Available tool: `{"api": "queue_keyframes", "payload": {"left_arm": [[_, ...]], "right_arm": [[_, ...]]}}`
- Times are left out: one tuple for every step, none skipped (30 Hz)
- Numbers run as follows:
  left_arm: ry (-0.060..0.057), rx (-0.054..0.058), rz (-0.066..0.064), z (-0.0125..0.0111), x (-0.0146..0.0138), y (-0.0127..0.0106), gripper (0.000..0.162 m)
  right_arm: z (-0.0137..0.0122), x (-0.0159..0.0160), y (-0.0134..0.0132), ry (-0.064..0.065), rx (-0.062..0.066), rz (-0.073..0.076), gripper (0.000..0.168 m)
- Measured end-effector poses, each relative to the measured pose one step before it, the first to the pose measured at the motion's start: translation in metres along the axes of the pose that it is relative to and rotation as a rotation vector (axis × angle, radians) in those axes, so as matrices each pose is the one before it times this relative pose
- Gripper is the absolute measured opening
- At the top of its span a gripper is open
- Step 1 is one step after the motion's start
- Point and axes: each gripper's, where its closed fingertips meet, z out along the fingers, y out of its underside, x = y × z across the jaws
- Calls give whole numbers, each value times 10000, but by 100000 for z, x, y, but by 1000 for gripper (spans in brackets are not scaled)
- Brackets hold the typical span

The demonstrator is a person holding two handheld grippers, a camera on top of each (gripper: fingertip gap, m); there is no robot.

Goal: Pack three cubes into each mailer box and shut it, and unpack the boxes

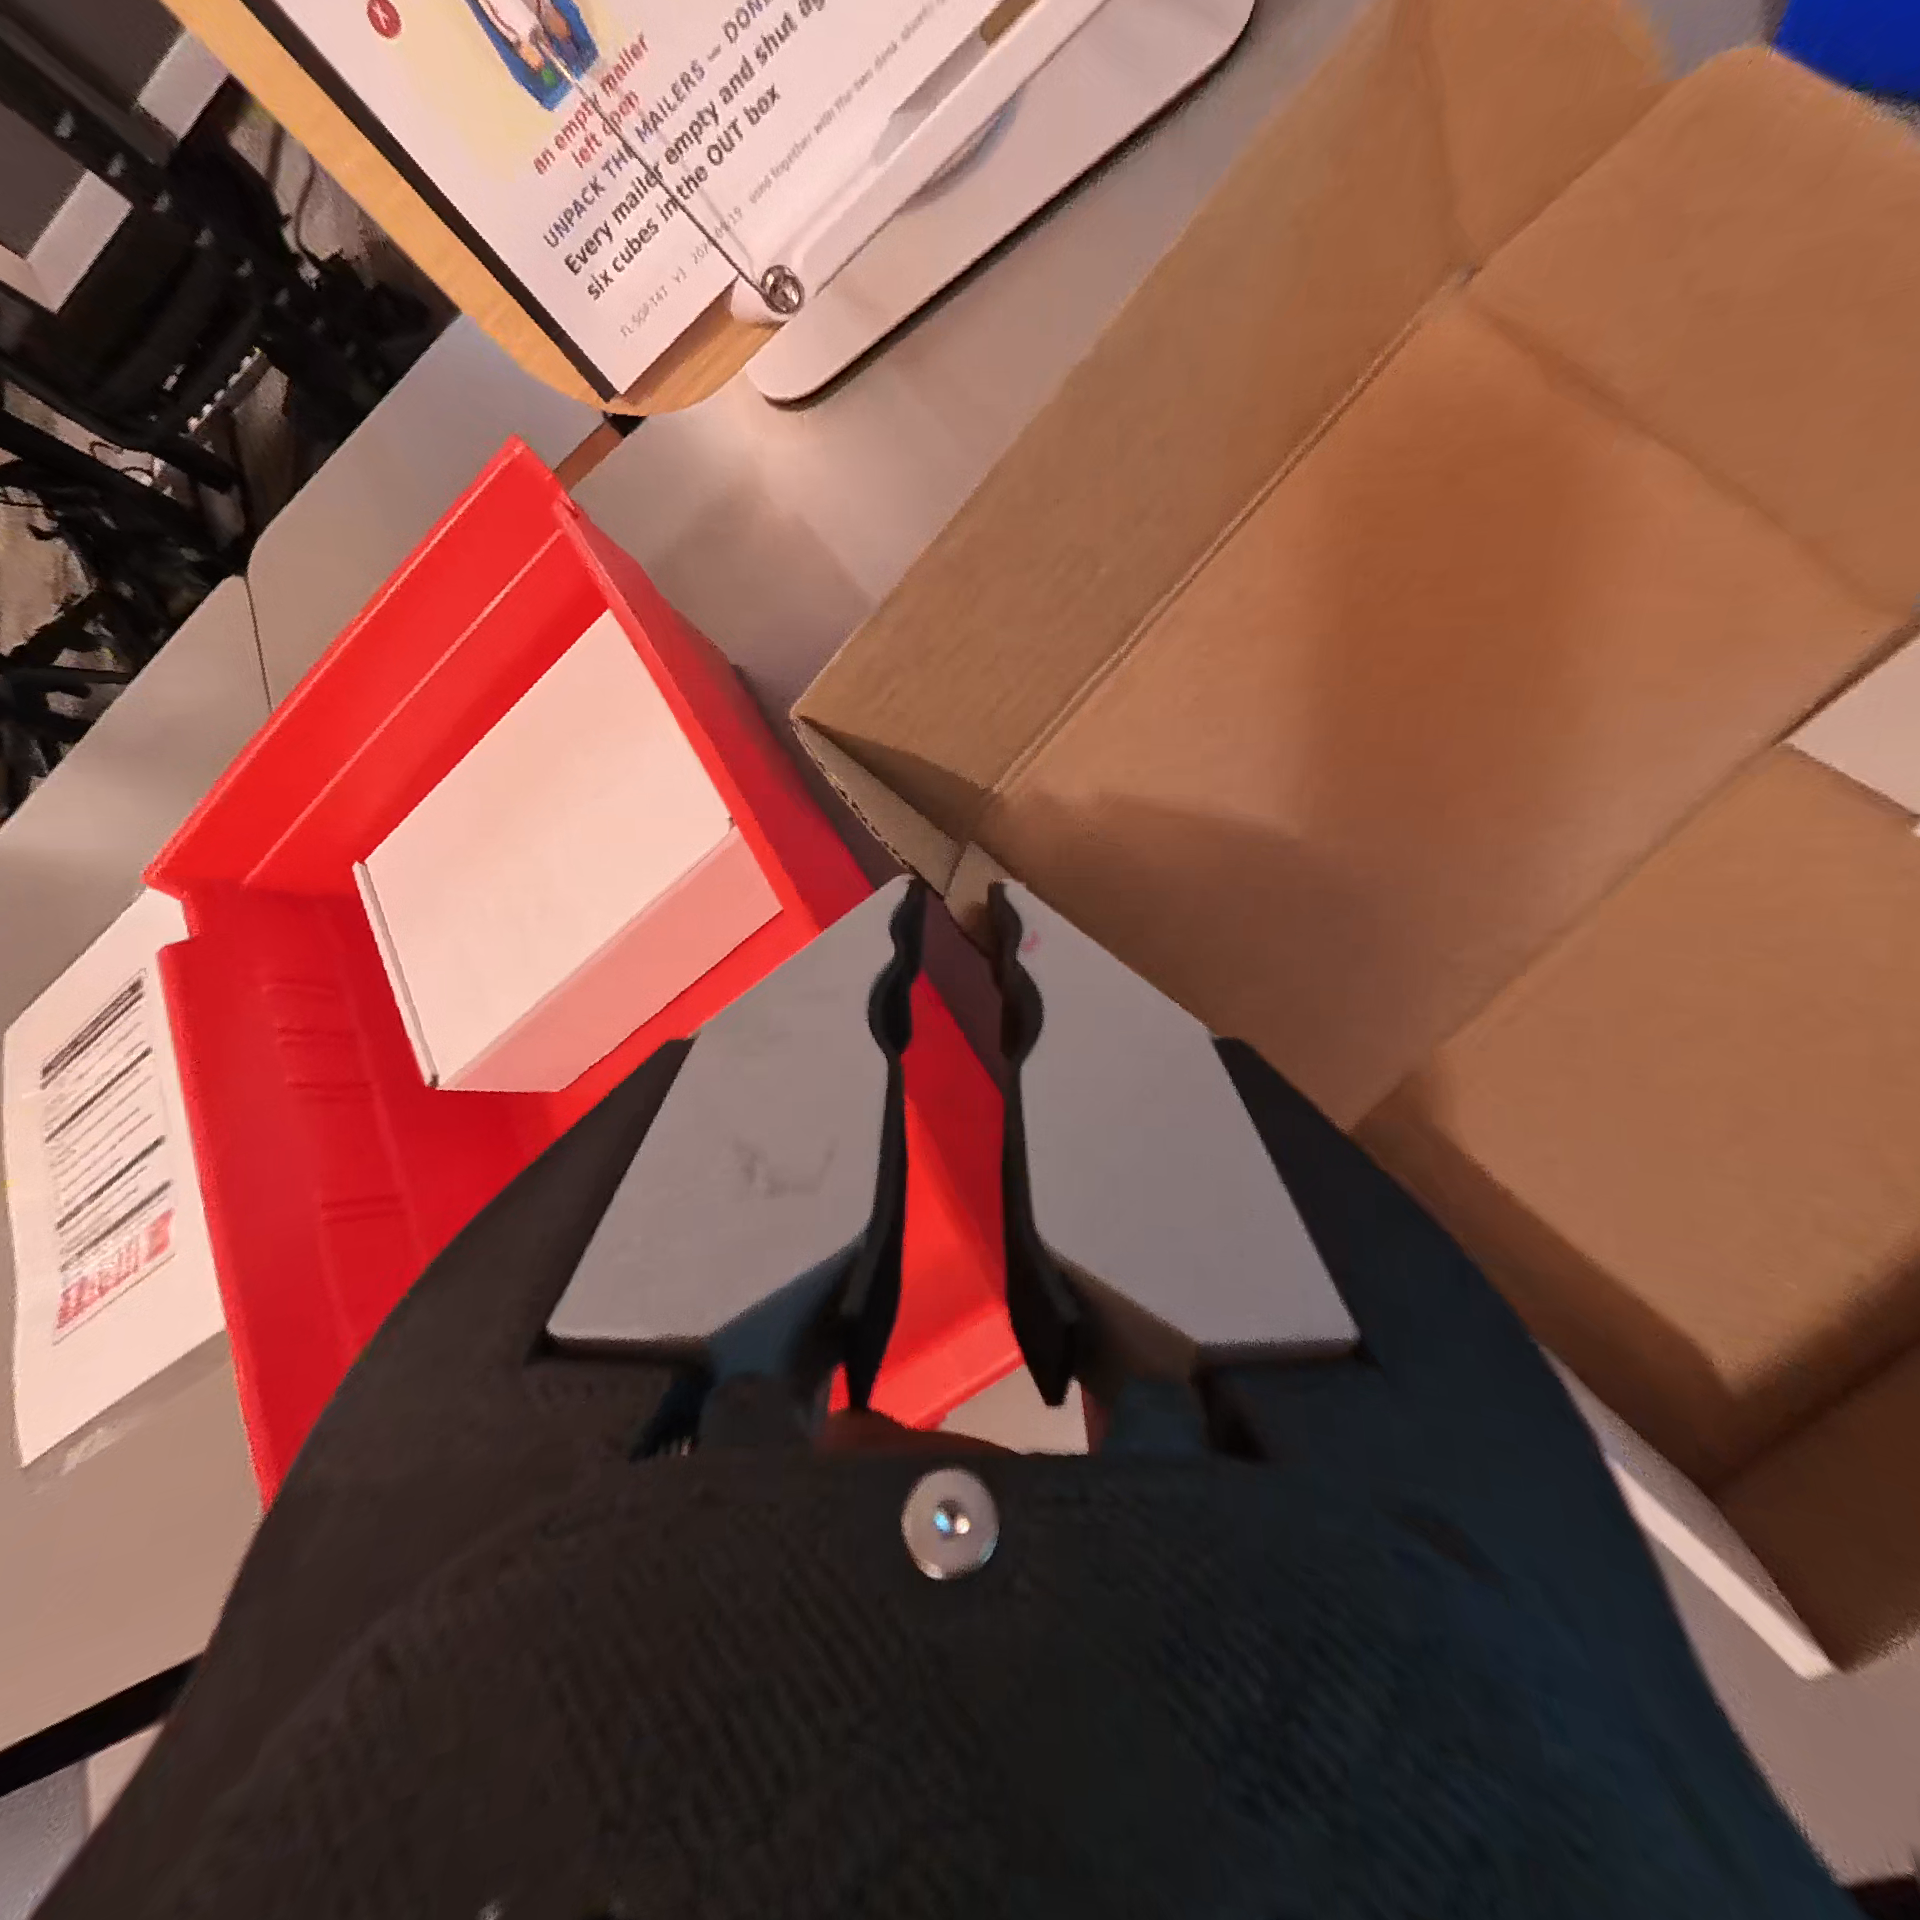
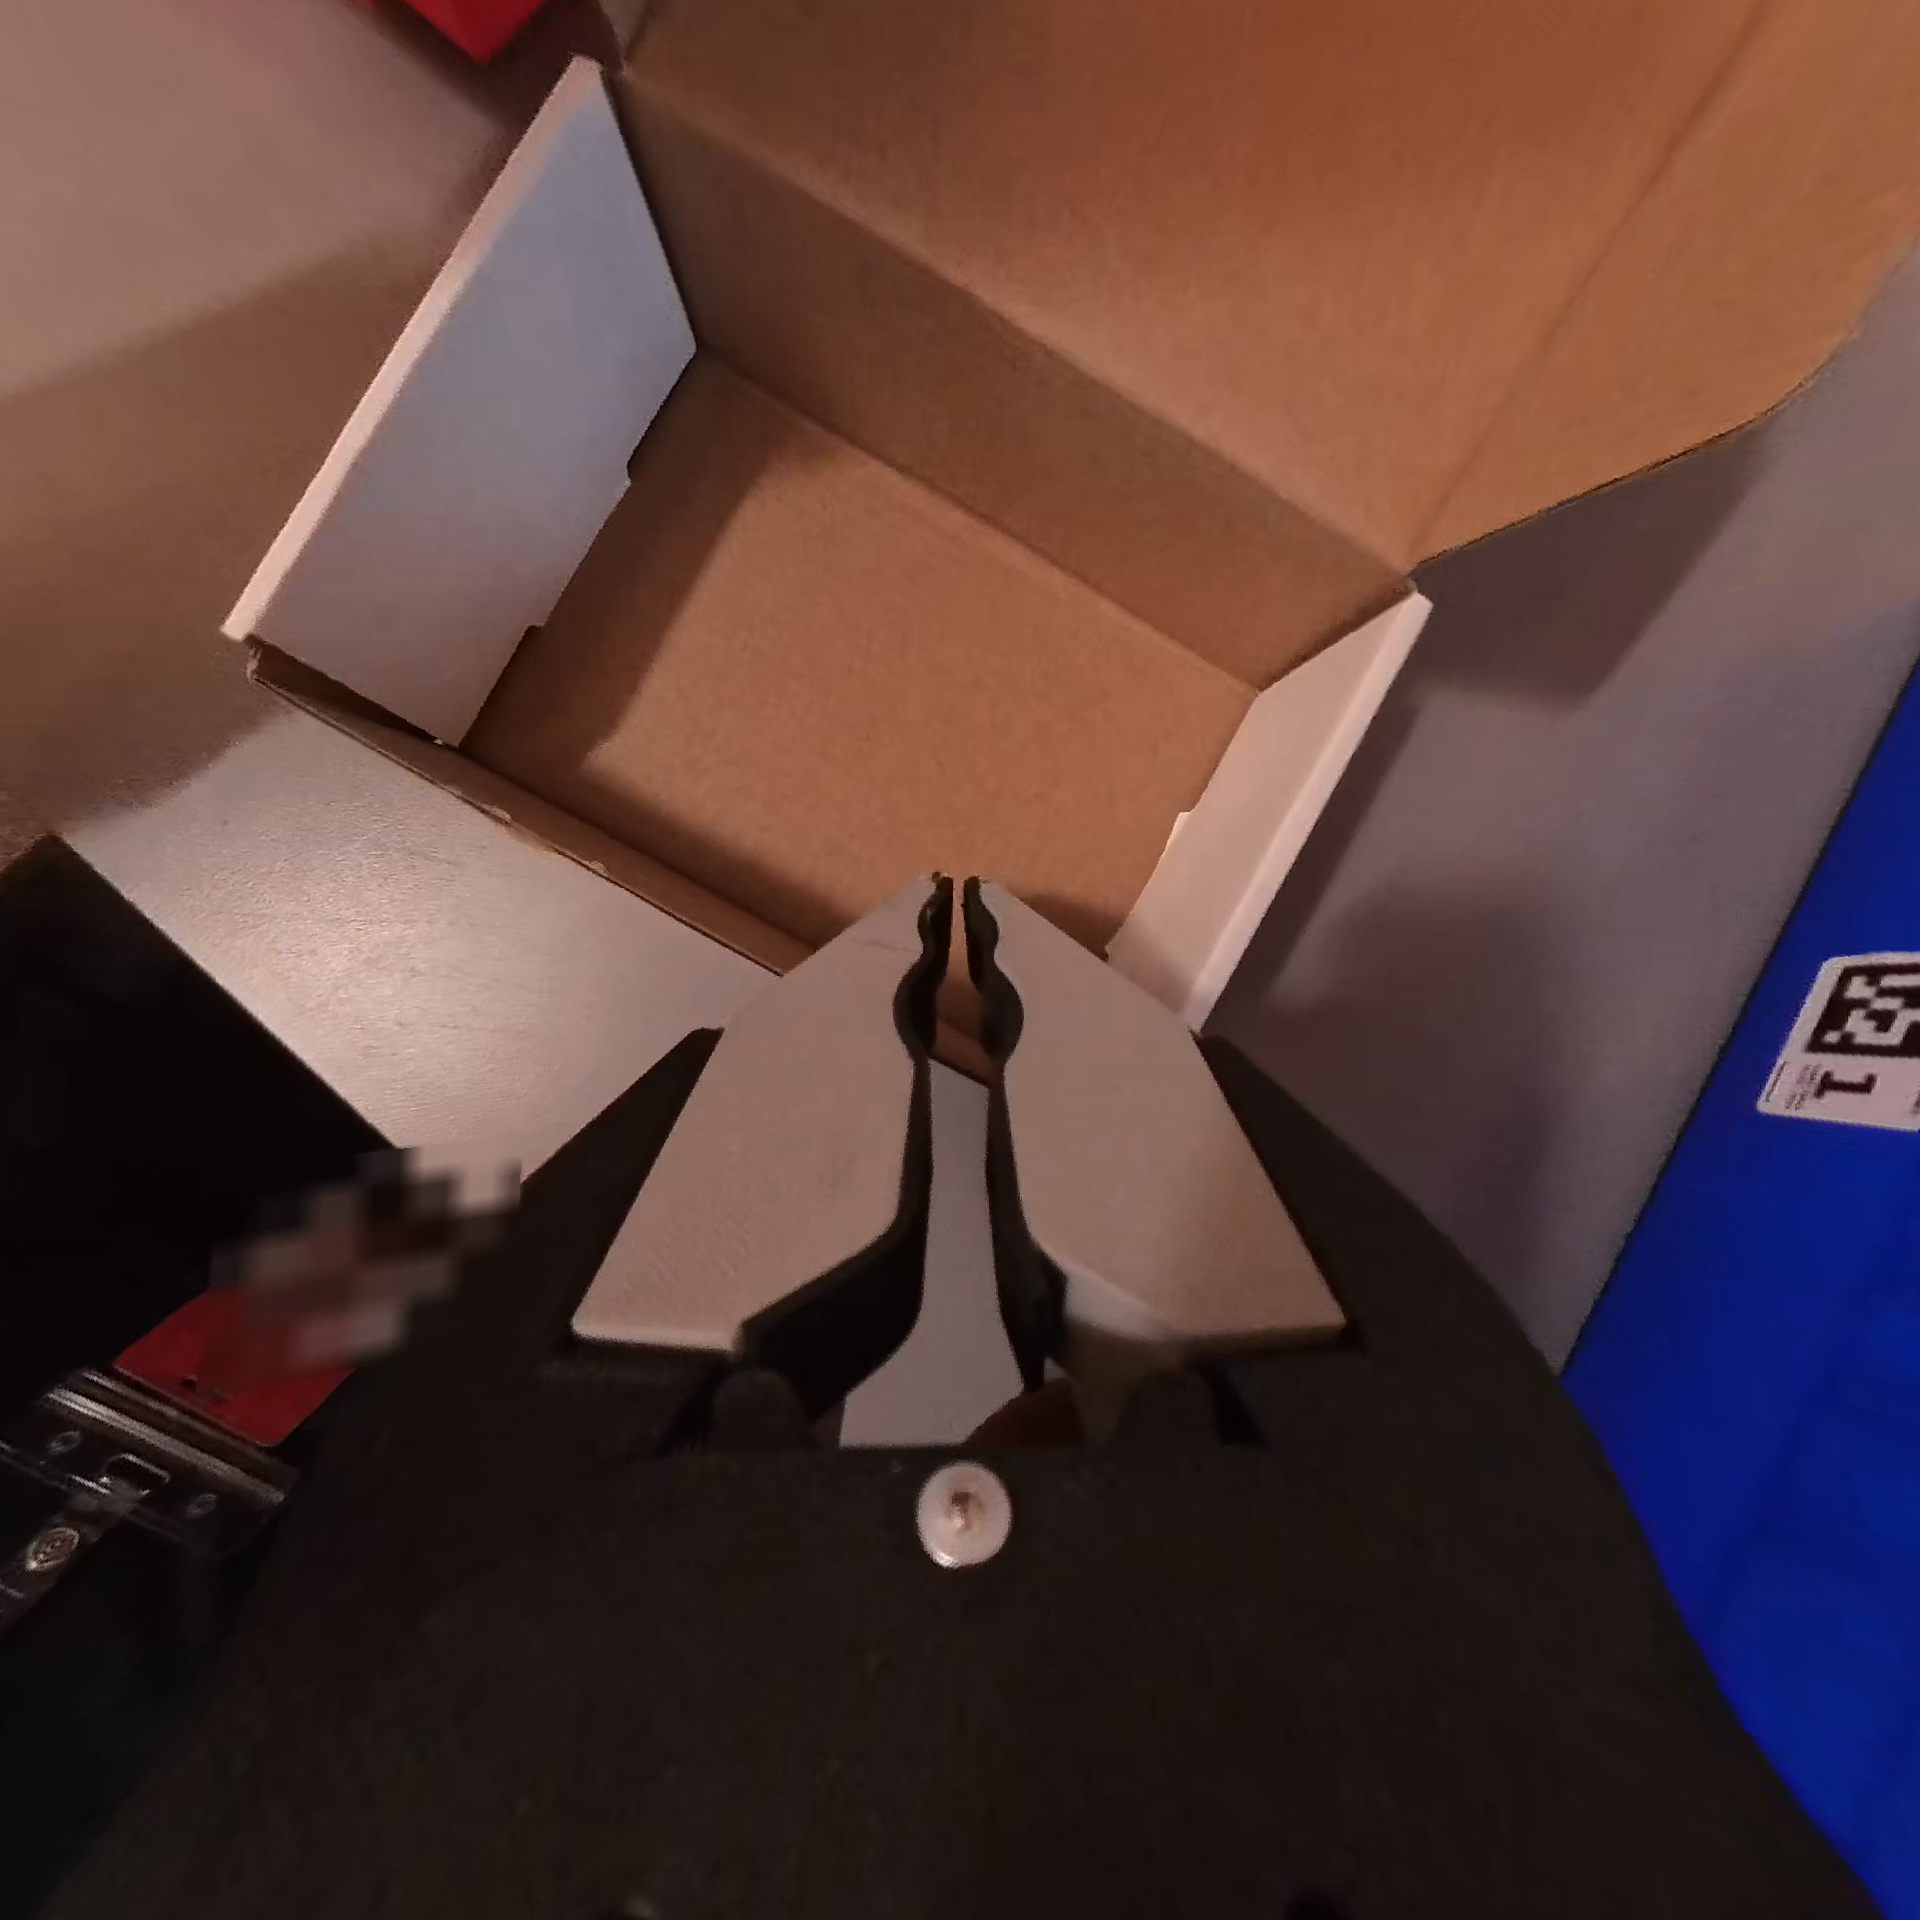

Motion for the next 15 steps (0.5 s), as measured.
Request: {"api": "queue_keyframes", "payload": {"left_arm": [[-16, -52, 64, 295, 68, -81, 9], [32, -13, -35, 260, 98, -147, 8], [63, -23, -87, 230, 104, -143, 8], [89, 27, -105, 176, 134, -204, 7], [103, 52, -125, 83, 149, -219, 7], [69, 56, -105, -2, 94, -181, 5], [28, 111, -43, -68, 59, -198, 5], [9, 212, -58, -164, 26, -271, 4], [-8, 252, -95, -265, 11, -305, 3], [-18, 305, -76, -379, 46, -343, 3], [-19, 383, -60, -530, 125, -438, 3], [-93, 423, -48, -660, 151, -426, 2], [-137, 497, 1, -752, 249, -458, 2], [-187, 569, 92, -832, 370, -434, 2], [-279, 476, 170, -894, 335, -187, 2]], "right_arm": [[-14, -92, -24, 14, 29, 29, 0], [-29, -88, -25, -10, 14, 38, 0], [-53, -121, -20, -63, 17, 35, 0], [-67, -171, -24, -70, 18, 36, 0], [-46, -107, -21, -36, 32, 37, 0], [-47, -47, -18, -16, 37, 32, 0], [-45, -45, -28, -9, 56, 43, 0], [-48, -68, -71, -9, 77, 50, 0], [-50, -46, -34, -2, 77, 42, 0], [43, -50, -40, -3, 70, 59, 0], [8, -46, -81, 7, 77, 64, 0], [30, -32, -39, 28, 96, 52, 0], [133, -171, -206, 28, 103, 47, 0], [41, -44, -129, 42, 75, 50, 0], [-5, 2, -39, 21, 57, 53, 0]]}}
